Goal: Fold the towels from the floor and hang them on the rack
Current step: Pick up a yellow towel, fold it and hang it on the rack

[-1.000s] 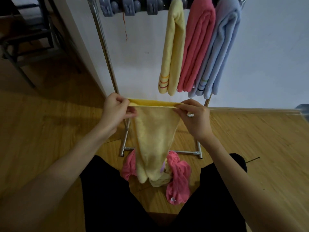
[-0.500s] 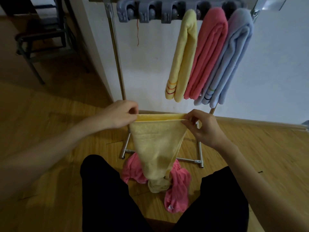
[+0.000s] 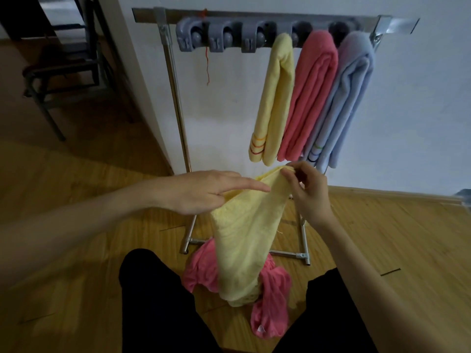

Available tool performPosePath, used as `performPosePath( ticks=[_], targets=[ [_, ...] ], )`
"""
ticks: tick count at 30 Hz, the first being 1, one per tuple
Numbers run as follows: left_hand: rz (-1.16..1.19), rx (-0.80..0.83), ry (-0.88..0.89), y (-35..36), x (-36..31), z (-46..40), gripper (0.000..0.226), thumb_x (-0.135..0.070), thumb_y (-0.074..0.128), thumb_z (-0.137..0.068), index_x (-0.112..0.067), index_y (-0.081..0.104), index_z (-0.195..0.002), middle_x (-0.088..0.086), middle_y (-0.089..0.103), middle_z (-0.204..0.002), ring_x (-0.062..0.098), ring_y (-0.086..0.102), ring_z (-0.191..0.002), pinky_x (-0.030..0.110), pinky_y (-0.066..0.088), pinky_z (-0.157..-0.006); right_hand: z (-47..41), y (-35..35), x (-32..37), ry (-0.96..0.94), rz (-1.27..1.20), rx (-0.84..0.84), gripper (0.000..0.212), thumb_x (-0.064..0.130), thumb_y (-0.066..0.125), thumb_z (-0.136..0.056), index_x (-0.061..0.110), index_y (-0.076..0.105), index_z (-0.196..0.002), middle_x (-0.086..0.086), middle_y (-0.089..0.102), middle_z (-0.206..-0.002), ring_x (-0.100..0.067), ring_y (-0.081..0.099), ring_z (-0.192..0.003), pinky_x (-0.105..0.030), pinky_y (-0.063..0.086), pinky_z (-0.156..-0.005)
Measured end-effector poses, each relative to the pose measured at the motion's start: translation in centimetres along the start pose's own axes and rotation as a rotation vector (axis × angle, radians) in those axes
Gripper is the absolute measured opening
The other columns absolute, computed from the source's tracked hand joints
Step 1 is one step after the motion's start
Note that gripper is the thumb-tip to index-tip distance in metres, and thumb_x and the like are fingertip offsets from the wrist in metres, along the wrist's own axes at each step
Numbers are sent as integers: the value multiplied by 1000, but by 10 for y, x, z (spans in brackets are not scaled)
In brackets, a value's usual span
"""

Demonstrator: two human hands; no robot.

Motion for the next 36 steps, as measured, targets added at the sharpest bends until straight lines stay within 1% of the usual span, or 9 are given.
performPosePath(
  ticks=[2,6,10,15,19,22,27,31,36],
  targets=[
    [-35,56,17,-5,-5,1,75,8,38,-84,-45,40,-137,-8,50,-113,-3,46,-102,8,34,-80,-3,2,5,15,-62,8,13,16,57,-95,22,59,-83,9,51,-64,-6,44,-58,-22,37,-55],
    [-41,110,8,-13,-6,3,51,-11,37,-83,-27,51,-129,-17,47,-112,-12,43,-101,5,31,-81,-8,1,13,7,-73,50,21,12,57,-95,26,56,-80,11,47,-63,-3,41,-57,-16,34,-55],
    [-43,149,1,-16,-2,5,48,-20,45,-81,-27,55,-127,-10,52,-120,-3,48,-102,14,41,-82,-9,3,15,-12,-56,59,14,11,59,-94,18,58,-81,17,48,-61,-1,42,-57,-12,34,-55],
    [-161,249,120,-10,0,3,51,-2,54,-90,-23,50,-137,-8,54,-130,1,50,-112,13,43,-93,-8,13,18,-50,-28,142,14,14,60,-93,2,60,-87,-13,56,-70,-16,45,-62,-19,37,-58],
    [-308,27,297,-5,6,-4,32,-4,58,-88,-11,66,-118,2,70,-107,8,59,-95,0,35,-82,-11,17,21,-60,-26,143,11,13,61,-93,3,62,-88,-7,57,-70,-7,45,-62,-17,36,-58],
    [-522,-167,418,-4,7,-4,18,-11,62,-85,-12,72,-101,3,70,-93,15,64,-82,16,42,-72,-13,17,20,-26,-49,106,13,16,62,-92,4,63,-87,-7,57,-67,-7,45,-60,-20,37,-56],
    [-734,-347,513,-4,-2,-6,8,-12,66,-83,-14,70,-89,4,61,-112,19,51,-96,28,42,-73,-17,13,16,-6,-51,43,14,19,66,-89,5,67,-88,-9,59,-65,-17,48,-55,-28,38,-50],
    [-690,-394,439,-1,-3,-10,19,-20,44,-92,-14,62,-94,0,62,-97,17,54,-84,27,44,-66,-15,13,19,16,-106,-42,9,17,68,-88,8,70,-89,-16,66,-72,-30,57,-63,-40,46,-56],
    [-555,-578,289,-3,1,-22,30,-33,38,-95,-16,62,-97,-2,62,-90,14,57,-77,20,37,-58,-15,10,27,57,-203,-66,5,14,68,-87,10,71,-87,-14,68,-73,-21,59,-64,-40,49,-59]
  ],
)
Point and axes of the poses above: each hand's wrist, its own z-axis away from the middle knuckle, its own y-axis out of the palm, x = y × z, the point moved 1 cm from there along -z, towards the middle knuckle
